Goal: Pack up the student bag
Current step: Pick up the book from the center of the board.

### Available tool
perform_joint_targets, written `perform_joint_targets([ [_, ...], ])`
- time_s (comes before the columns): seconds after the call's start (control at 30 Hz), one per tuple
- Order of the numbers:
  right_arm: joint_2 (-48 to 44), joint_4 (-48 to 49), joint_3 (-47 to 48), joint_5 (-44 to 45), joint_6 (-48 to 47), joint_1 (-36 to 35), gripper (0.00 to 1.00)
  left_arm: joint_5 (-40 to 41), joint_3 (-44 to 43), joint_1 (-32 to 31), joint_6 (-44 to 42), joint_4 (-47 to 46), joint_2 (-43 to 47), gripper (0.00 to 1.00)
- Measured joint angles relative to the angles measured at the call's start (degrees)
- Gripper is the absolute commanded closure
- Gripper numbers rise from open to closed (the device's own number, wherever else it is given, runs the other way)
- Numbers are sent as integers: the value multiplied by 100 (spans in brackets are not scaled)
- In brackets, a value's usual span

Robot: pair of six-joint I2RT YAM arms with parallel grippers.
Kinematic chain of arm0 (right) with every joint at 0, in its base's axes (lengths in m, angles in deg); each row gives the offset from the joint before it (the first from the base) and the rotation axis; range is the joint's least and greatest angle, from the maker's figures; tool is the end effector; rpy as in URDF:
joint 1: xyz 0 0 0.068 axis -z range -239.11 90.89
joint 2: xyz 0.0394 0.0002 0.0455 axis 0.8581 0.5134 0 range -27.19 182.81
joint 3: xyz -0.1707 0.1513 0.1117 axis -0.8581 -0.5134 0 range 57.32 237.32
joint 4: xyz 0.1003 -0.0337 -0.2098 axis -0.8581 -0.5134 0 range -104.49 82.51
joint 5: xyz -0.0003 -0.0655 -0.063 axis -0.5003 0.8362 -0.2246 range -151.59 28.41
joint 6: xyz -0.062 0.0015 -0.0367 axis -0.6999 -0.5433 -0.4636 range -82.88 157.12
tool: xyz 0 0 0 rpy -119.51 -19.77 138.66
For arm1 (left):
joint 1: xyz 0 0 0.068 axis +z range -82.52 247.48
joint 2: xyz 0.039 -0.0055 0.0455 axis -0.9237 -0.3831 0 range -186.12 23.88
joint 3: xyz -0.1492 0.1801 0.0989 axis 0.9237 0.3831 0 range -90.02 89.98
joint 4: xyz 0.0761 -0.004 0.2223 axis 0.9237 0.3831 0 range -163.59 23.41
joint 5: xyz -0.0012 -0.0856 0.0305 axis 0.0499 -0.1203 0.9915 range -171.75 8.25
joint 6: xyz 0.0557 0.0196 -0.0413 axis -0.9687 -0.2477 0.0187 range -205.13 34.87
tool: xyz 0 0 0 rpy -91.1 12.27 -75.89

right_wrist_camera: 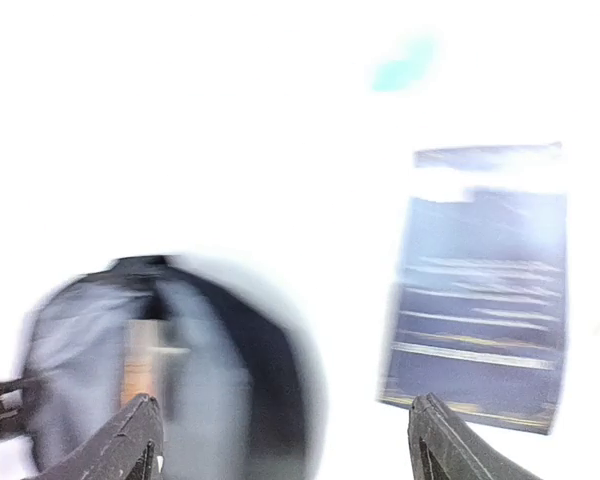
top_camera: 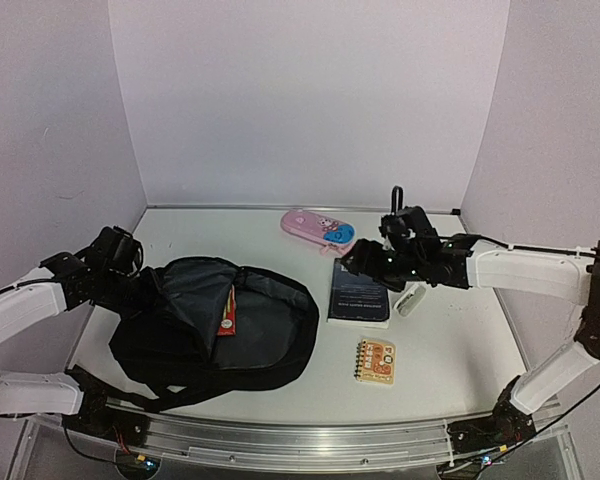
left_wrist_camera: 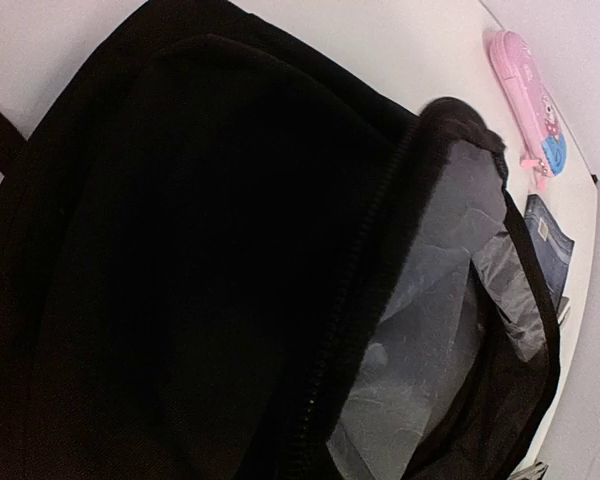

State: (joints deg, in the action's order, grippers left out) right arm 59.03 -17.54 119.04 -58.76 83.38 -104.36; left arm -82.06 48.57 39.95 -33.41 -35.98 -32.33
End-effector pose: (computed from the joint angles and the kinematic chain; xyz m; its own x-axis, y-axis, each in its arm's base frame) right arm 0.2385 0.2364 0.2465 -0.7678 0.2503 -0.5898 -0.1822 0.7972 0.5756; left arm 0.1685 -0.0882 0.2135 -0.8003 -0.4682 -0.3745 -0.2636 0.8358 -0.4816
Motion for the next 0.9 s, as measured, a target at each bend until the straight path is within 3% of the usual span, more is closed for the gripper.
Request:
perform_joint_targets([
  [0.2, 61, -525, -879, -248, 7, 558, 22, 154, 27, 4, 101, 54, 60, 69],
  [0.47, 709, -643, -1011, -425, -113, 903, 30, 176, -132, 11, -18, 453, 175, 32],
  [0.9, 1213, -452, -986, -647, -13, 940, 47, 150, -924, 11, -260, 906, 902, 14],
])
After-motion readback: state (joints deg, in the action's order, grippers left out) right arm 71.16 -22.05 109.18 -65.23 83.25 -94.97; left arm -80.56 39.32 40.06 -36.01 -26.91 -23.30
